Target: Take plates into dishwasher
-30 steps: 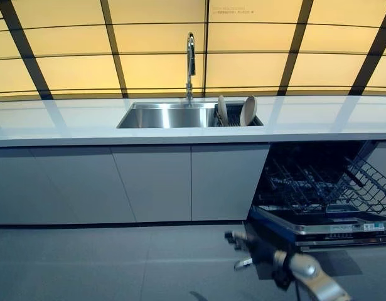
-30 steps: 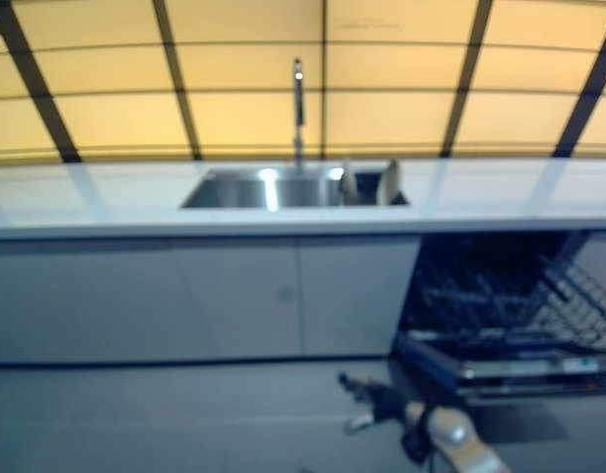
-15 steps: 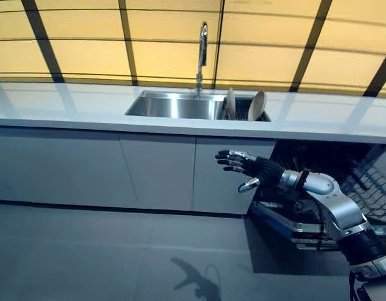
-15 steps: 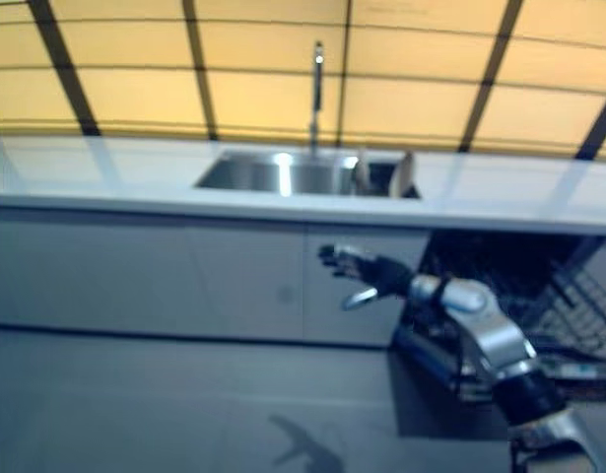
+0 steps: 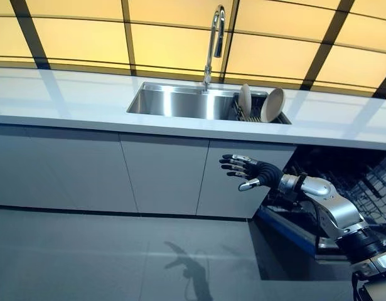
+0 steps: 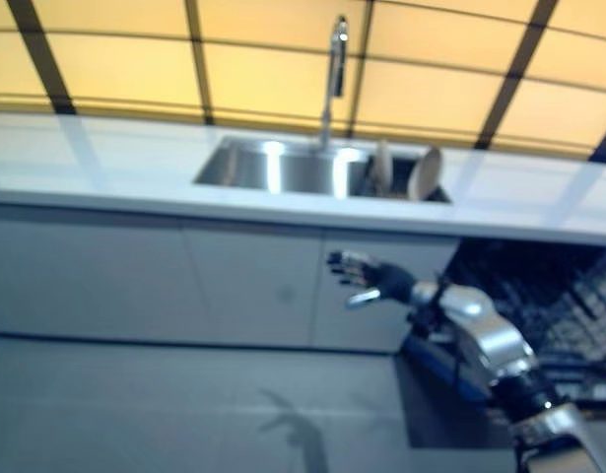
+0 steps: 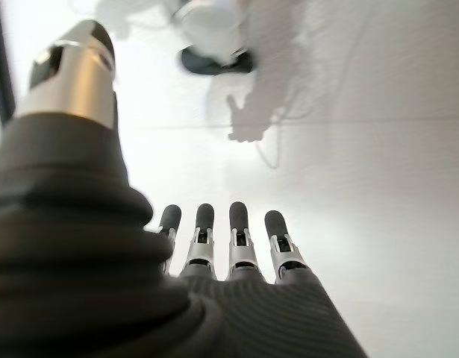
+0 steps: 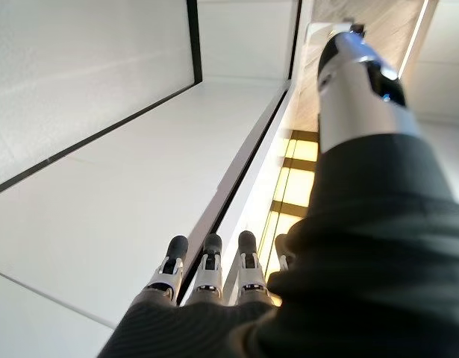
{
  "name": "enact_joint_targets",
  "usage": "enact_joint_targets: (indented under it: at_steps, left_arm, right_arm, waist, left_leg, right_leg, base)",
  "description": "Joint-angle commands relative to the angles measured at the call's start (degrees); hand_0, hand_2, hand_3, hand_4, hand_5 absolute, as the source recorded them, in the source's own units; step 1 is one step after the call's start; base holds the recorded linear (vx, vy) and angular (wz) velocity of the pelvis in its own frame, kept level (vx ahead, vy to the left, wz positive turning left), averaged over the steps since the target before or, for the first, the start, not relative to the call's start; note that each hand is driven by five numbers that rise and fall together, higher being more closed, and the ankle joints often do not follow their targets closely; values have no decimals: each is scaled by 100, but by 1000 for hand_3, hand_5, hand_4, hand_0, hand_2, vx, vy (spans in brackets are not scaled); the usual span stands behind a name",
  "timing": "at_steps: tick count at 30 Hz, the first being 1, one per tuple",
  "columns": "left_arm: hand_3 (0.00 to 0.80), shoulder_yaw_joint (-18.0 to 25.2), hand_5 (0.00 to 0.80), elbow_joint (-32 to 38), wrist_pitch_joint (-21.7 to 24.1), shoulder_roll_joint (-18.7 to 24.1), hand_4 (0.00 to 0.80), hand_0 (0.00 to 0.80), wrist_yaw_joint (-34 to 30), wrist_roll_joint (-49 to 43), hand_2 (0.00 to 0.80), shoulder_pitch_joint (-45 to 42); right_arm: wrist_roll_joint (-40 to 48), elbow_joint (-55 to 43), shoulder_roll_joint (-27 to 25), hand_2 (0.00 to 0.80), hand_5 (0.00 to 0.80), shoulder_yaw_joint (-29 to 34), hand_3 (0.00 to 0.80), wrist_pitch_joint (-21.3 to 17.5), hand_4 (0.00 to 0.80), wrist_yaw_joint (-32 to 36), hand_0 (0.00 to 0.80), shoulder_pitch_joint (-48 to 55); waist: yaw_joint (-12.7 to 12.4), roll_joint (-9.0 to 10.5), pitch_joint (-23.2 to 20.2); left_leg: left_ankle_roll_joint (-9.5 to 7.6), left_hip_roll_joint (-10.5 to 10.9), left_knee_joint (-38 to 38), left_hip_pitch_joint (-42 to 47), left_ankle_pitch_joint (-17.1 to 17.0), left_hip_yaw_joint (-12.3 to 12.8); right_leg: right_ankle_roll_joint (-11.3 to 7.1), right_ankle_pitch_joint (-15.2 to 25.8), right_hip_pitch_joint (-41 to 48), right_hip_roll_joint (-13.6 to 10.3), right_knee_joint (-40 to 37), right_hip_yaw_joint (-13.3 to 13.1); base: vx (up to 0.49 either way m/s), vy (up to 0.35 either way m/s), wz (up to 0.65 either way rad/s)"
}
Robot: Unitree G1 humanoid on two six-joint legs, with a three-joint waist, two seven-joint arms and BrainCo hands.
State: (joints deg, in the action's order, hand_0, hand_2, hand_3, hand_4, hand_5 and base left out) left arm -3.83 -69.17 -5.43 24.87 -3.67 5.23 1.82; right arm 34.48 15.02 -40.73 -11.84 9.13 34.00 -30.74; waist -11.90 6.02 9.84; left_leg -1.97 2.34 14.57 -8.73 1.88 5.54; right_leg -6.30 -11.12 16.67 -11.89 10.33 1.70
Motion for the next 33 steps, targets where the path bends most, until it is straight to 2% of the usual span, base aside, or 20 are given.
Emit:
enact_joint_targets:
  at_steps: [1, 2, 3, 5, 6, 7, 8, 10, 12, 14, 15, 16, 17, 18, 21, 24, 25, 28, 32, 33]
  left_arm:
    - [0, -295, 0, -192, 19, 133, 0, 0, -24, -152, 0, -240]
    - [0, -311, 0, -222, 26, 139, 0, 0, -37, -178, 0, -220]
    - [0, -392, 0, -316, 60, 147, 0, 0, -13, -199, 0, -161]
    - [0, -426, 0, -381, 62, 136, 0, 0, 37, -145, 0, -100]
    - [0, -465, 0, -381, -17, 114, 0, 0, 47, -182, 0, -22]
    - [0, -466, 0, -370, -31, 107, 0, 0, 49, -190, 0, -15]
    - [0, -464, 0, -314, -98, 82, 0, 0, 67, -228, 0, -3]
    - [0, -429, 0, -245, -175, 55, 0, 0, 103, -277, 0, -9]
    - [0, -408, 0, -337, -180, 43, 0, 0, 133, -290, 0, -2]
    - [0, -435, 0, -426, -181, 18, 0, 0, 164, -274, 0, 25]
    - [0, -449, 0, -440, -190, -3, 0, 0, 210, -207, 0, 11]
    - [0, -449, 0, -440, -190, -5, 0, 0, 211, -206, 0, 11]
    - [0, -410, 0, -421, -147, 0, 0, 0, 237, -194, 0, -87]
    - [0, -364, 0, -451, -74, -23, 0, 0, 291, -167, 0, -184]
    - [0, -209, 0, -281, -72, -48, 0, 0, 274, -129, 0, -329]
    - [0, -246, 0, -161, 4, -38, 0, 0, 142, -250, 0, -369]
    - [0, -296, 0, -71, -48, -31, 0, 0, 112, -261, 0, -344]
    - [0, -373, 0, 155, -208, 30, 0, 0, 45, -309, 0, -197]
    - [0, -440, 0, 335, -270, 88, 0, 0, -46, -242, 0, -101]
    - [0, -411, 0, 318, -243, 102, 0, 0, -67, -228, 0, -121]
  right_arm:
    - [515, 238, -156, 0, 0, 381, 0, -433, 0, -327, 0, -261]
    - [542, 285, -161, 0, 0, 405, 0, -440, 0, -318, 0, -277]
    - [792, 416, -158, 0, 0, 443, 0, -545, 0, -434, 0, -345]
    - [933, 456, -120, 0, 0, 481, 0, -540, 0, -559, 0, -430]
    - [973, 498, -162, 0, 0, 543, 0, -525, 0, -788, 0, -533]
    - [977, 498, -171, 0, 0, 546, 0, -517, 0, -798, 0, -547]
    - [987, 479, -223, 0, 0, 596, 0, -461, 0, -823, 0, -564]
    - [1040, 419, -361, 0, 0, 731, 0, -403, 0, -810, 0, -497]
    - [1126, 501, -534, 0, 0, 865, 0, -345, 0, -756, 0, -455]
    - [1172, 686, -673, 0, 0, 901, 0, -301, 0, -660, 0, -539]
    - [1100, 773, -782, 0, 0, 931, 0, -277, 0, -643, 0, -606]
    - [1100, 775, -784, 0, 0, 928, 0, -278, 0, -642, 0, -609]
    - [1122, 787, -797, 0, 0, 903, 0, -299, 0, -676, 0, -665]
    - [1214, 704, -792, 0, 0, 841, 0, -225, 0, -790, 0, -697]
    - [983, 770, -747, 0, 0, 845, 0, -129, 0, -852, 0, -729]
    - [803, 903, -778, 0, 0, 801, 0, -232, 0, -843, 0, -734]
    - [814, 875, -807, 0, 0, 809, 0, -292, 0, -887, 0, -697]
    - [748, 675, -814, 0, 0, 840, 0, -308, 0, -1026, 0, -664]
    - [690, 514, -994, 0, 0, 795, 0, -292, 0, -1027, 0, -623]
    - [683, 482, -1025, 0, 0, 789, 0, -265, 0, -1008, 0, -613]
  waist:
    - [-34, -59, -532]
    - [-7, -80, -550]
    - [122, -163, -591]
    - [281, -198, -581]
    - [508, -231, -525]
    - [545, -249, -520]
    - [684, -275, -485]
    - [928, -244, -365]
    - [1259, -102, -313]
    - [1441, -199, -268]
    - [1492, -248, -241]
    - [1493, -253, -235]
    - [1414, -151, -225]
    - [1354, -95, -248]
    - [1276, -40, -328]
    - [1278, -153, -414]
    - [1310, -127, -432]
    - [1301, -229, -382]
    - [1386, -264, -334]
    - [1392, -278, -349]
  left_leg:
    - [105, -294, -281, -758, -682, -379]
    - [83, -280, -320, -686, -669, -370]
    - [36, -236, -469, -408, -624, -396]
    - [21, -169, -602, -131, -568, -431]
    - [13, -63, -755, 270, -510, -538]
    - [18, -66, -787, 341, -515, -554]
    - [27, -32, -887, 668, -424, -629]
    - [12, 53, -974, 1117, -121, -814]
    - [-21, 209, -1027, 1643, 328, -1130]
    - [-14, 61, -1033, 1995, 563, -1290]
    - [-9, -54, -980, 2180, 753, -1363]
    - [-9, -59, -974, 2184, 760, -1364]
    - [-32, -55, -799, 2119, 917, -1352]
    - [18, -58, -654, 2090, 1007, -1343]
    - [120, -85, -703, 2126, 943, -1373]
    - [232, -349, -1004, 2356, 889, -1319]
    - [299, -392, -1080, 2309, 764, -1294]
    - [427, -623, -1186, 2183, 641, -1250]
    - [610, -798, -980, 2214, 674, -1317]
    - [655, -858, -839, 2212, 534, -1358]
  right_leg:
    - [-210, 1818, 133, -402, 886, -42]
    - [-216, 1908, 29, -379, 1100, -71]
    - [-192, 2151, -395, -287, 1624, -150]
    - [-139, 2128, -914, -167, 1892, -184]
    - [-13, 1798, -1492, 182, 1540, -69]
    - [1, 1821, -1603, 234, 1425, -24]
    - [30, 1820, -2054, 353, 1012, 130]
    - [-16, 1929, -2466, 409, 456, 238]
    - [-231, 2519, -2961, 412, -702, 130]
    - [-303, 2695, -3145, 528, -1468, 192]
    - [-269, 2708, -3276, 511, -1427, 184]
    - [-269, 2707, -3269, 515, -1427, 187]
    - [-195, 2561, -3063, 364, -1095, 187]
    - [-176, 2553, -2903, 375, -938, 115]
    - [-127, 2407, -2744, 363, -647, 0]
    - [-84, 2204, -2626, 432, -595, 61]
    - [-58, 2163, -2616, 394, -570, 36]
    - [-66, 1892, -2566, 414, -398, 45]
    - [-29, 1751, -2759, 338, -85, 114]
    - [14, 1710, -2758, 355, -55, 143]
  base:
    - [210, 175, -11]
    - [265, 218, -11]
    - [237, 182, 2]
    - [389, 161, 31]
    - [431, 94, 29]
    - [469, 27, 22]
    - [358, -99, 23]
    - [462, -178, 35]
    - [563, -230, 68]
    - [492, -207, 66]
    - [361, -192, 44]
    - [261, -292, 53]
    - [203, -289, 46]
    - [268, -352, 53]
    - [219, -181, 23]
    - [258, -95, -1]
    - [185, -77, -1]
    - [101, -93, 4]
    - [112, -88, 12]
    - [187, -87, 16]
